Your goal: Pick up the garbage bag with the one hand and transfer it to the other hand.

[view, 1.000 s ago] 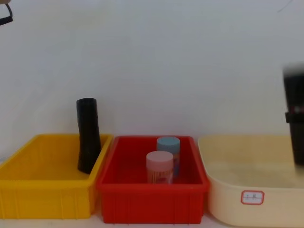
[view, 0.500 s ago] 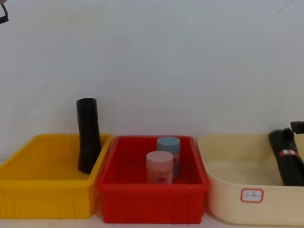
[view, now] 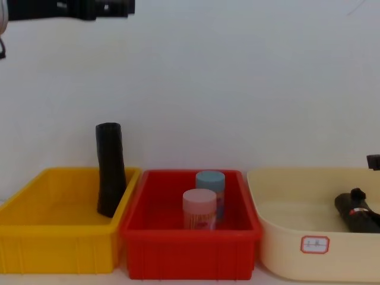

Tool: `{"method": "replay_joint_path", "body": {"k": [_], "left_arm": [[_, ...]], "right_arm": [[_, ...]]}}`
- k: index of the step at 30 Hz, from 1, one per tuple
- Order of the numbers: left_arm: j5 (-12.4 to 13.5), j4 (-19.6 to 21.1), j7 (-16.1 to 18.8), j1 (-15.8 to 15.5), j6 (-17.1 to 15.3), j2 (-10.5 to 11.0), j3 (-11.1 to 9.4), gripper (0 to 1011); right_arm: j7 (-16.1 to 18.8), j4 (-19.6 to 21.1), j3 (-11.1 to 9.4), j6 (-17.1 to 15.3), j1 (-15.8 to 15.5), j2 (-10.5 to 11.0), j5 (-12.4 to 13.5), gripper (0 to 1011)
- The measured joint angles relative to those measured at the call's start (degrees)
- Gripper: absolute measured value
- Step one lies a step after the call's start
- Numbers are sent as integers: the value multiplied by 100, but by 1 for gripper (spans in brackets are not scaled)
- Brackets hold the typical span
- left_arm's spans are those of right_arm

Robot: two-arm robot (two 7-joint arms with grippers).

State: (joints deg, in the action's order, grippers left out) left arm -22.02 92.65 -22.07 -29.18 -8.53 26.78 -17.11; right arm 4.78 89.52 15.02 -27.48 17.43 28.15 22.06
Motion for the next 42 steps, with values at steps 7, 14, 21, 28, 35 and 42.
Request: {"method": "replay_joint_path", "body": {"k": [7,14,21,28,35,42], "left_arm": [[-62,75,171,322,-231,61,93,1000],[-79,145,347,638,-381,125,217,1000],[-80,195,454,853,-464,168,313,1000],[-80,225,518,977,-509,191,369,1000],[-78,240,552,1049,-533,206,398,1000],[-77,248,571,1089,-550,213,415,1000]], "right_arm": [[-6,-4,-5,-5,-4,3,-4,999],[-10,-6,-8,-8,-7,4,-7,999],[-15,-6,-8,-8,-9,4,-7,999],[-16,-6,-8,-9,-9,4,-7,1000],[-16,-6,-8,-8,-9,4,-6,999],[-15,-6,-8,-8,-9,3,-6,999]]}}
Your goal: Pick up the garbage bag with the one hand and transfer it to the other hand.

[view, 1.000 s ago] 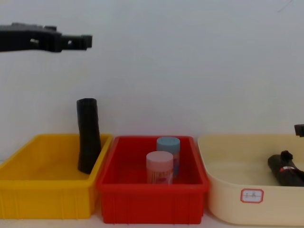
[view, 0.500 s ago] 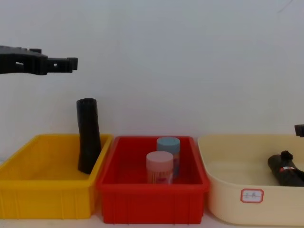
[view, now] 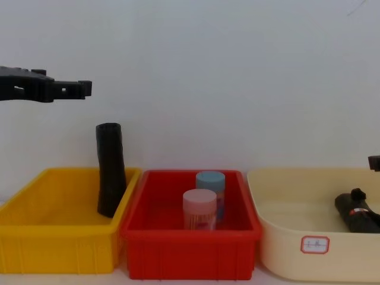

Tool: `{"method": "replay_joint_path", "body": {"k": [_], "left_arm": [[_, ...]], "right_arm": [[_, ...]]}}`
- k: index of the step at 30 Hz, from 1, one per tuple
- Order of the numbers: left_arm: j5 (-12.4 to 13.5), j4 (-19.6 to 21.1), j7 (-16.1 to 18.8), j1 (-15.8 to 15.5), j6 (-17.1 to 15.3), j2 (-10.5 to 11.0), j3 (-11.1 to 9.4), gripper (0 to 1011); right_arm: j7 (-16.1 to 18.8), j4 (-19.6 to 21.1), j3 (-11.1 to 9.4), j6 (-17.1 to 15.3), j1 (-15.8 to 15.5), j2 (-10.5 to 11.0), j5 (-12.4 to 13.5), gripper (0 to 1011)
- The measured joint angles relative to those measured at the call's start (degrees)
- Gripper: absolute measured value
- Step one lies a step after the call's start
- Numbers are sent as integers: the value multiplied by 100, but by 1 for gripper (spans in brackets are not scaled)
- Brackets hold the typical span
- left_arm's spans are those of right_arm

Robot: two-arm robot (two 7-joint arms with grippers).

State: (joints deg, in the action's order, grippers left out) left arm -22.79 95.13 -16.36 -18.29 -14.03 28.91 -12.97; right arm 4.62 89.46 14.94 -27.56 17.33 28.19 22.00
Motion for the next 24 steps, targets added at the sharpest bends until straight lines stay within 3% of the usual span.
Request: {"method": "replay_joint_path", "body": {"k": [10,24], "left_arm": [[2,-101,-191,-70,56,0,-61,1000],[118,-559,-509,-367,217,-79,-378,1000]], "right_arm": [[0,0,0,0,0,0,0,999],[0,0,0,0,0,0,0,999]]}}
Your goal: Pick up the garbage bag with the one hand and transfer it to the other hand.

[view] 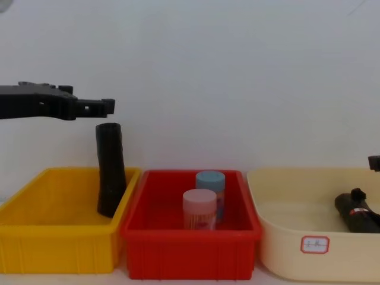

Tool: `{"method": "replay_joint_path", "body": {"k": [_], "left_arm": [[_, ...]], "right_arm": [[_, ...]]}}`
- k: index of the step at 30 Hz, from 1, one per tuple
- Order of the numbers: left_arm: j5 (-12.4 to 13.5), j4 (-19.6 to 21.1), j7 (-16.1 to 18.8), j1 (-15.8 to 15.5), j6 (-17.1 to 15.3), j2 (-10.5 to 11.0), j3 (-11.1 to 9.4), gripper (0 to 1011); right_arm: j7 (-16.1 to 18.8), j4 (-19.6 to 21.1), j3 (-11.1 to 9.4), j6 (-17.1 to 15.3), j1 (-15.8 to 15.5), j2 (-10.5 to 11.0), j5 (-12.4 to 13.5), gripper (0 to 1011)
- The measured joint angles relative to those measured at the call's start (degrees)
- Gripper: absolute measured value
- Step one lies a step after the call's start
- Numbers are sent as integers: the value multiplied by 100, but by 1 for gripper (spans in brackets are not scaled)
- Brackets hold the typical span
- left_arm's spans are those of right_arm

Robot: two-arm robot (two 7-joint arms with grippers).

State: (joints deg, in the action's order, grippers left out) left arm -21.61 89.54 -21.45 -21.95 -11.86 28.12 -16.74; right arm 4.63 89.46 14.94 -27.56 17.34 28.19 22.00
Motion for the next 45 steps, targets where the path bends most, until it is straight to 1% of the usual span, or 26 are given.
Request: {"method": "replay_joint_path", "body": {"k": [10,17,26,29,32,33,34,35,37,38,41,42,45], "left_arm": [[60,-143,-76,-89,30,-39,-95,1000],[79,-192,-100,-120,39,-52,-127,1000],[93,-229,-118,-141,44,-60,-151,1000],[95,-235,-121,-145,46,-62,-156,1000],[97,-241,-124,-149,48,-64,-160,1000],[97,-243,-124,-149,48,-64,-161,1000],[98,-245,-125,-150,49,-65,-161,1000],[99,-246,-125,-150,50,-65,-161,1000],[100,-248,-126,-151,50,-66,-163,1000],[101,-249,-126,-152,50,-67,-163,1000],[102,-250,-129,-153,50,-69,-166,1000],[103,-251,-129,-153,50,-69,-166,1000],[104,-253,-131,-155,50,-69,-168,1000]], "right_arm": [[52,-1,23,1,20,7,-4,999],[305,-43,136,30,124,46,-29,999],[786,-146,419,109,370,84,-121,999],[1019,-206,572,148,510,89,-181,999],[1162,-252,681,176,609,90,-225,999],[1272,-294,748,196,677,88,-261,1000],[1306,-321,781,204,713,85,-271,1000],[1424,-393,867,230,807,76,-312,1000],[1528,-458,940,256,888,63,-348,999],[1635,-537,1005,278,973,44,-385,999],[1796,-726,1147,308,1155,-13,-459,999],[1796,-726,1147,308,1155,-13,-459,1000],[1958,-970,1295,314,1367,-101,-551,999]]}}
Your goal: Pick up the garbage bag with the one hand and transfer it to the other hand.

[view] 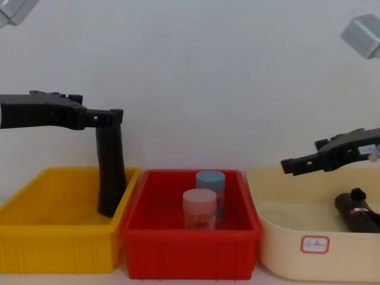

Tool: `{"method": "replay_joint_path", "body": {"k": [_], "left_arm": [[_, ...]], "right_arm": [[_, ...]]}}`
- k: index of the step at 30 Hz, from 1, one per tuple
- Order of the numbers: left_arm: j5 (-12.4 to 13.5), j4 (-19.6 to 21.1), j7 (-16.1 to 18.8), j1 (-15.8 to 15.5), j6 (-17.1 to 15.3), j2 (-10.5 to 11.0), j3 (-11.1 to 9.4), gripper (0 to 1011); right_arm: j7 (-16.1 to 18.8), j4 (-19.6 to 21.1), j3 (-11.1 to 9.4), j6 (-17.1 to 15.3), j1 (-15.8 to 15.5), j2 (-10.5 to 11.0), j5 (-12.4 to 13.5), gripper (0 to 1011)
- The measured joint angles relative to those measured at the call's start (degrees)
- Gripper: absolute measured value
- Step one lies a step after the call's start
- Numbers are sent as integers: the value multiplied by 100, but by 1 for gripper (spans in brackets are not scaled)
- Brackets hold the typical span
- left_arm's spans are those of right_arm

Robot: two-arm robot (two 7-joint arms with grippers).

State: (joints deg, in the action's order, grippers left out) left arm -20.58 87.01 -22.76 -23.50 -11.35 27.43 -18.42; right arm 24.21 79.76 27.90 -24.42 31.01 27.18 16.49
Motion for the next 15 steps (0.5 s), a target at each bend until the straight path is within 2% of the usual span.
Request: {"method": "replay_joint_path", "body": {"k": [10,15], "left_arm": [[0,-6,-2,-4,0,0,-3,1000],[0,-6,-2,-5,-1,0,-3,1000]], "right_arm": [[402,-619,363,-22,520,-253,-221,999],[581,-800,497,-110,711,-324,-302,1000]]}}
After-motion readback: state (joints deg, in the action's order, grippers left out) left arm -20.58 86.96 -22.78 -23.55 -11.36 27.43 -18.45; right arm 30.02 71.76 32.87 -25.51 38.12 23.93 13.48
